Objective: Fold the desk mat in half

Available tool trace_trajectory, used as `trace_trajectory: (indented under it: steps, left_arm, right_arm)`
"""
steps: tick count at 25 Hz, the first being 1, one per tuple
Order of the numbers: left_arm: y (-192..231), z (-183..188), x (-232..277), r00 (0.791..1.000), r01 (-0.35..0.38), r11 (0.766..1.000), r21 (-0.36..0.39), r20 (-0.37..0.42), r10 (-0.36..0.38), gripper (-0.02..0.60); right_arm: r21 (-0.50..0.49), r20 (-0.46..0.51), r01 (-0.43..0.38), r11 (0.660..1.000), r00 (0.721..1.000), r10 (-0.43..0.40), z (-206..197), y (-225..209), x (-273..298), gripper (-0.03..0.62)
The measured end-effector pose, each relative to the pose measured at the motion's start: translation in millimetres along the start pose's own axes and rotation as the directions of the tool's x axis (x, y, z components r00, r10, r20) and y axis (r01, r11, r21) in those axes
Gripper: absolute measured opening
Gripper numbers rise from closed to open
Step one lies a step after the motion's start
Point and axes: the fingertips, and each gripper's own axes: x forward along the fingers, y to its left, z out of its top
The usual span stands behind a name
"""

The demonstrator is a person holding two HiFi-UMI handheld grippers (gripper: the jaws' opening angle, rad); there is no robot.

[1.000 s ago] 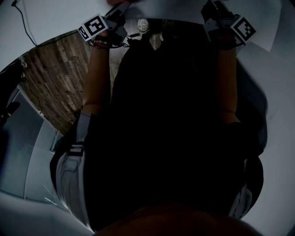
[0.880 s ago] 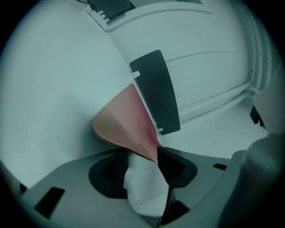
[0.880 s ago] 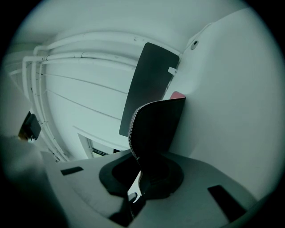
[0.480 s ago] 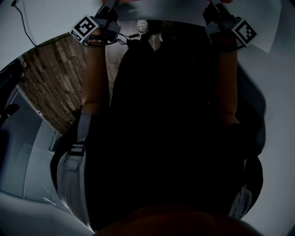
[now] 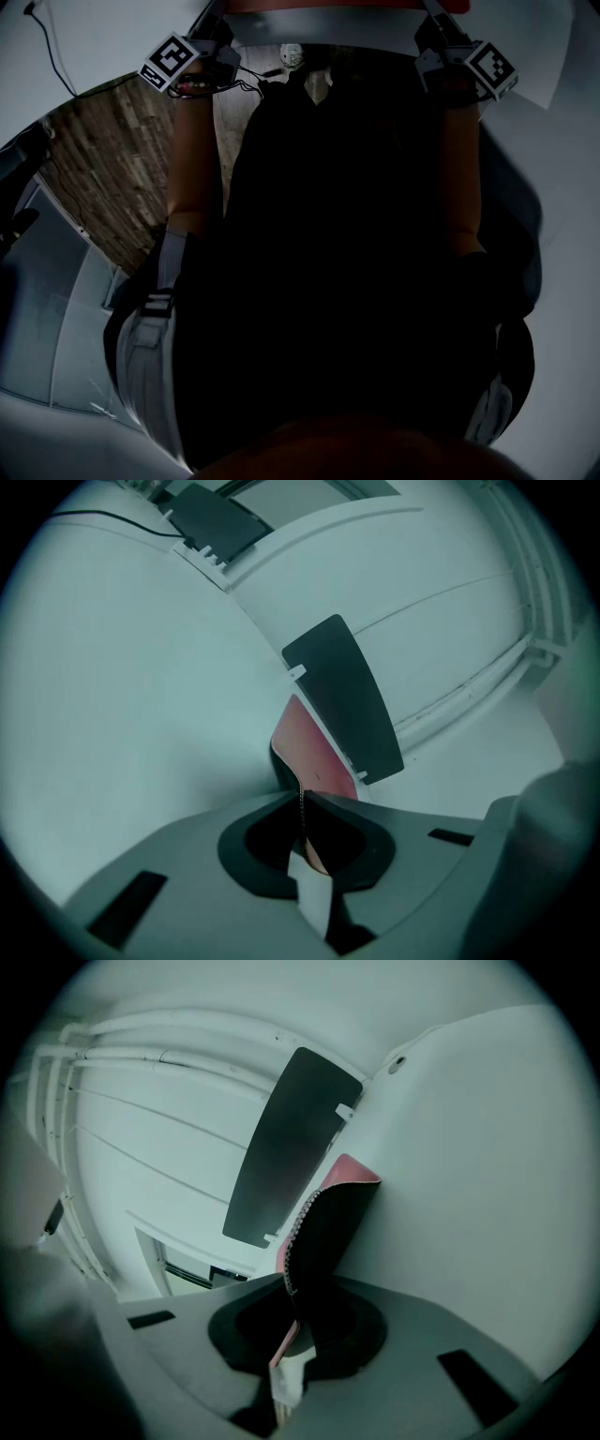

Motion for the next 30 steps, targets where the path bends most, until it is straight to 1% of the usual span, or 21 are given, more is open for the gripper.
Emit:
trace_trajectory:
  steps: [3,8,10,13,17,23,25,28,30]
  left_arm:
    - [-5.7,2.0,0.3,1.0,0.011,1.0,0.003,-0.002,-0.011,0.026]
    - [-14.2,3.7,1.5,0.999,0.045,0.999,0.003,-0.015,-0.045,0.026]
    - [-16.4,3.3,1.8,0.998,0.053,0.999,0.004,-0.027,-0.053,0.026]
    - [-8.5,-3.8,5.2,0.997,0.061,0.998,-0.003,-0.048,-0.061,0.026]
    - [-7.6,-4.9,6.0,0.996,0.066,0.998,-0.002,-0.062,-0.066,0.026]
    - [-6.1,-8.5,6.4,0.994,0.071,0.997,-0.002,-0.078,-0.071,0.026]
    - [-1.6,-9.2,6.9,0.994,0.068,0.998,-0.003,-0.082,-0.068,0.026]
    - [10.8,-12.1,8.7,0.995,0.054,0.999,-0.006,-0.087,-0.054,0.026]
    - [15.1,-14.1,9.0,0.995,0.046,0.999,-0.005,-0.086,-0.047,0.026]
  right_arm:
    - [0.03,0.018,0.044,0.999,0.999,-0.045,-0.9,-4.8,-0.8,0.04]
    - [0.051,0.048,0.131,0.99,0.99,-0.133,-2.7,-29.3,-6.9,0.041]
    - [0.082,0.06,0.146,0.986,0.987,-0.151,-5.3,-39.6,-7.1,0.041]
    - [0.13,0.078,0.157,0.979,0.983,-0.168,-13.9,-60.7,-4.2,0.043]
    - [0.157,0.081,0.188,0.969,0.976,-0.203,-18.3,-75.3,-7.1,0.051]
    - [0.217,0.132,0.255,0.942,0.949,-0.287,-7.2,-112.0,-27.2,0.051]
    - [0.196,0.126,0.254,0.947,0.951,-0.281,-4.9,-116.0,-25.6,0.05]
    - [0.122,0.107,0.25,0.96,0.959,-0.264,-7.3,-116.8,-18.8,0.041]
    - [0.107,0.108,0.245,0.964,0.961,-0.256,-8.7,-116.9,-18.7,0.04]
